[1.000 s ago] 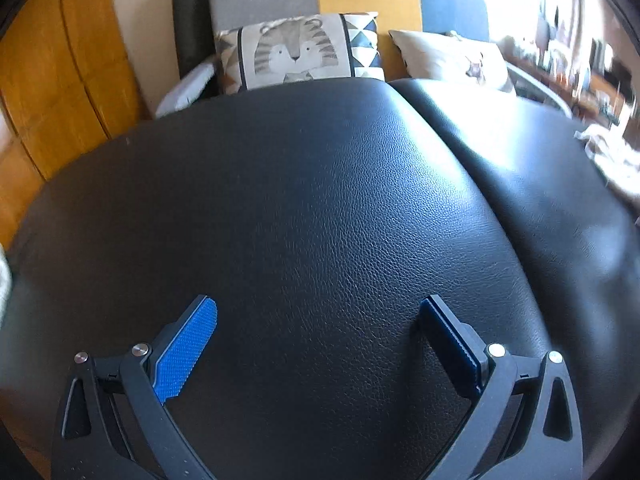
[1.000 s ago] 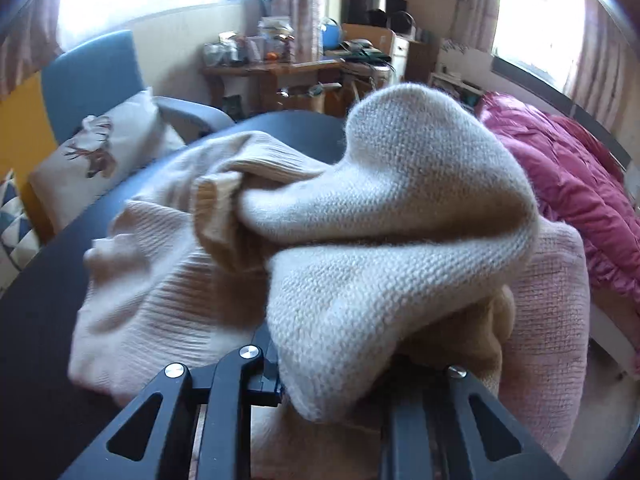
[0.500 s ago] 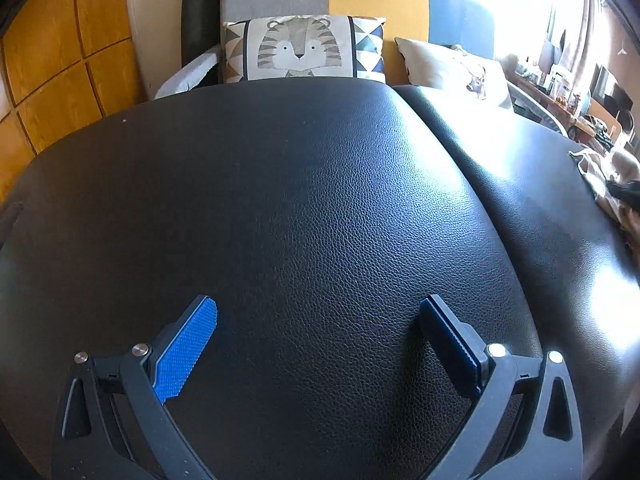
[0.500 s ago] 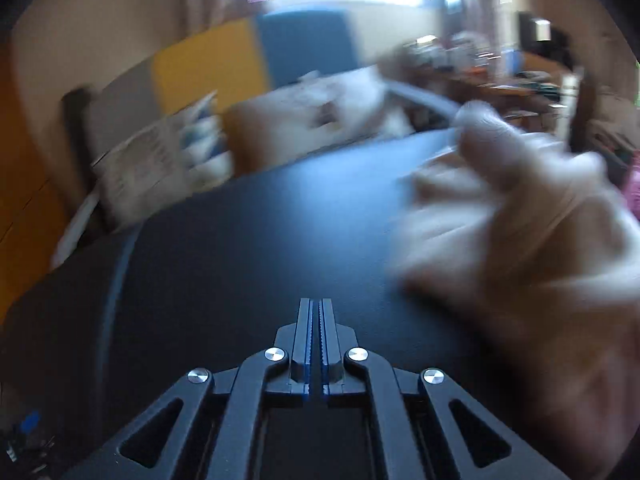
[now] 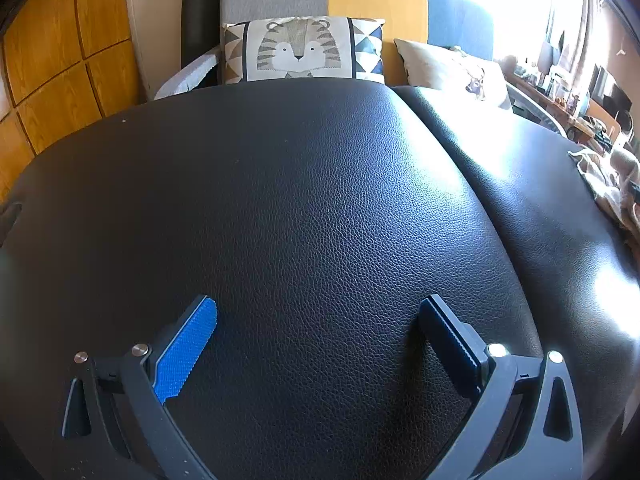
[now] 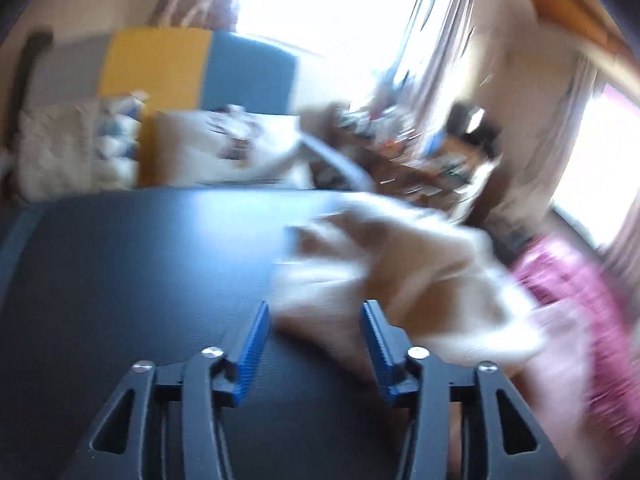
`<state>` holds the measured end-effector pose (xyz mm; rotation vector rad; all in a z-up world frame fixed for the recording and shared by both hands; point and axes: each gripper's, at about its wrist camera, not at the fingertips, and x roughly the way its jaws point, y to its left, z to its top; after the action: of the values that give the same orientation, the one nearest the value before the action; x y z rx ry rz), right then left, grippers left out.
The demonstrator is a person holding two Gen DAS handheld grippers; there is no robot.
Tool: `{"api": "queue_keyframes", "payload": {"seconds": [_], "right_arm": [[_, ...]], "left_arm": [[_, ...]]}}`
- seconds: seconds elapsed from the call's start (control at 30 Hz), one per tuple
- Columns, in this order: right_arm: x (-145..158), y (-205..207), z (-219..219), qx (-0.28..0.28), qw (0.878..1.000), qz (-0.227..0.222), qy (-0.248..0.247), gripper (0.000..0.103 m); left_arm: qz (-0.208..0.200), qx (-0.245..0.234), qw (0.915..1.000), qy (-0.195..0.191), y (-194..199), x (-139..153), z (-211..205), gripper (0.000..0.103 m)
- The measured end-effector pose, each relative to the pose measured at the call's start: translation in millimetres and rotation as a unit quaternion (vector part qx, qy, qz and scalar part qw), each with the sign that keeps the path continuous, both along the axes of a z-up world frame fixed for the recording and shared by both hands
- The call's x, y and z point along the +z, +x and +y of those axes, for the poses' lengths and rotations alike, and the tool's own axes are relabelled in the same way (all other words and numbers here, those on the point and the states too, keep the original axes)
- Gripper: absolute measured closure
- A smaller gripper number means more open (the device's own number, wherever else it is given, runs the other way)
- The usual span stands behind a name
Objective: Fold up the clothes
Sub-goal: 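Reach the right tool into the beige sweater and close its fingers, then drag the beige sweater onto the table with the right tool, then open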
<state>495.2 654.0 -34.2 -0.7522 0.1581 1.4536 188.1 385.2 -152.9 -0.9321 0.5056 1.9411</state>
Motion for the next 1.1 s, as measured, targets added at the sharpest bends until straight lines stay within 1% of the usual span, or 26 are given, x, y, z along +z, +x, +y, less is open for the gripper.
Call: {"api": "queue_keyframes", "payload": {"seconds": [0.03,0.1,0.17,0.2,0.23,0.27,0.3,0.33,0.37,0.43,0.47,0.5,0.53,0.57,0.63,0.7,0.77,0.87,0.97,1.03,1.1], "right_arm": [[-2,7,4,-0.012,1.000,-0.023,0.002,0.045],[-15,22,21,-0.041,0.996,-0.074,-0.012,0.044],[-29,37,38,-0.066,0.992,-0.099,-0.042,0.044],[-36,45,48,-0.071,0.991,-0.096,-0.061,0.043],[-41,55,51,-0.068,0.992,-0.075,-0.075,0.040],[-46,65,54,-0.065,0.993,-0.053,-0.088,0.039],[-46,72,57,-0.062,0.993,-0.017,-0.095,0.039],[-43,77,58,-0.063,0.993,0.004,-0.100,0.040],[-40,80,58,-0.059,0.992,0.023,-0.106,0.044],[-37,83,57,-0.041,0.991,0.049,-0.119,0.066],[-34,83,56,-0.036,0.990,0.064,-0.122,0.071],[-30,84,53,-0.031,0.987,0.093,-0.125,0.080],[-27,86,51,-0.027,0.982,0.132,-0.131,0.088],[-24,87,49,-0.022,0.976,0.171,-0.136,0.091],[-27,77,46,-0.005,0.956,0.243,-0.165,0.094],[-37,55,33,0.022,0.943,0.271,-0.192,0.095],[-47,31,18,0.043,0.937,0.277,-0.207,0.095],[-49,-5,-4,0.088,0.929,0.291,-0.209,0.095],[-44,-40,-22,0.127,0.916,0.306,-0.227,0.095],[-47,-65,-42,0.155,0.901,0.322,-0.246,0.095],[-48,-93,-61,0.186,0.884,0.338,-0.265,0.095]], "left_arm": [[0.003,0.000,1.0000,-0.001,1,0,0,0.000],[0.007,0.000,1.0000,-0.002,1,1,0,0.000],[0.007,0.000,1.0000,-0.003,0,1,0,0.000],[0.005,0.000,1.0000,-0.003,0,1,0,0.000],[0.005,-0.001,1.0000,-0.003,0,0,0,0.000],[0.004,-0.001,1.0000,-0.003,-1,0,0,0.000],[0.005,-0.001,1.0000,-0.003,-1,0,0,0.000],[0.005,-0.001,1.0000,-0.003,-2,0,-1,0.000],[0.005,-0.002,1.0000,-0.003,-2,0,-1,0.000],[0.005,-0.003,1.0000,-0.003,-4,-1,-1,0.000],[0.004,-0.004,1.0000,-0.003,-5,-1,-2,0.000],[0.004,-0.004,1.0000,-0.003,-6,-1,-1,0.000],[0.003,-0.005,1.0000,-0.003,-6,-1,-1,0.000],[0.003,-0.005,1.0000,-0.003,-7,-1,-1,0.000],[0.002,-0.006,1.0000,-0.002,-9,-1,-2,0.000],[0.001,-0.006,1.0000,-0.002,-10,-2,-2,0.000],[0.001,-0.006,1.0000,-0.001,-11,-2,-3,0.000],[0.001,-0.008,1.0000,-0.002,-15,-2,-3,0.000],[0.001,-0.009,1.0000,-0.004,-19,-1,-4,0.000],[0.004,-0.007,0.9998,-0.015,-18,1,-3,0.000],[0.011,-0.018,0.9996,-0.018,-17,6,0,0.000]]}}
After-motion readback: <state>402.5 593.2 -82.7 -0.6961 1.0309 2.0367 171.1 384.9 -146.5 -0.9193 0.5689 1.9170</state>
